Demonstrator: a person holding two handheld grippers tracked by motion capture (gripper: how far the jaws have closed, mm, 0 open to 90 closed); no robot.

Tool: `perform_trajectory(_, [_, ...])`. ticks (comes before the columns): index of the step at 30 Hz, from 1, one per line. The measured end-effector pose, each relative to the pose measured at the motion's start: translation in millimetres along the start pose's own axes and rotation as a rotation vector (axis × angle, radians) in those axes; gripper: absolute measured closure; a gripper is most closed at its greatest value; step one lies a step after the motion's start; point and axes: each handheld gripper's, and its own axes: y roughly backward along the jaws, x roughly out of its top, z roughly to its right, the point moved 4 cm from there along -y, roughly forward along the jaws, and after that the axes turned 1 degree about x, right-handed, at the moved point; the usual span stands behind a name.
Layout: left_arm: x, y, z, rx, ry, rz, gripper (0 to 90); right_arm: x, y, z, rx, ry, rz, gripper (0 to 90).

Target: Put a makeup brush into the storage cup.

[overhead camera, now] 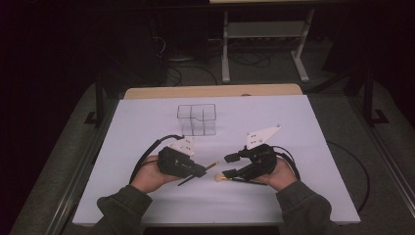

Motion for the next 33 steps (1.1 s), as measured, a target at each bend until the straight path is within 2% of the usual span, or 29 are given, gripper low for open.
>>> perform_trajectory(13, [-2.4,8.7,-10.0,0.007,0.044,0.044,83.4,-18.7,19.4,7.1,-0.074,-0.049,0.015,35.3])
perform_trajectory(24, [-5.0,15.4,-19.4,0.020,0.066,0.076,83.4,-35.4,35.7,13.4,-0.138,-0.097,0.037,31.1])
perform_trajectory(33, [-8.3,22.9,-30.4,0.033,0.090,0.103,83.4,-48.5,46.0,17.4,-0.182,-0.128,0.033,28.5])
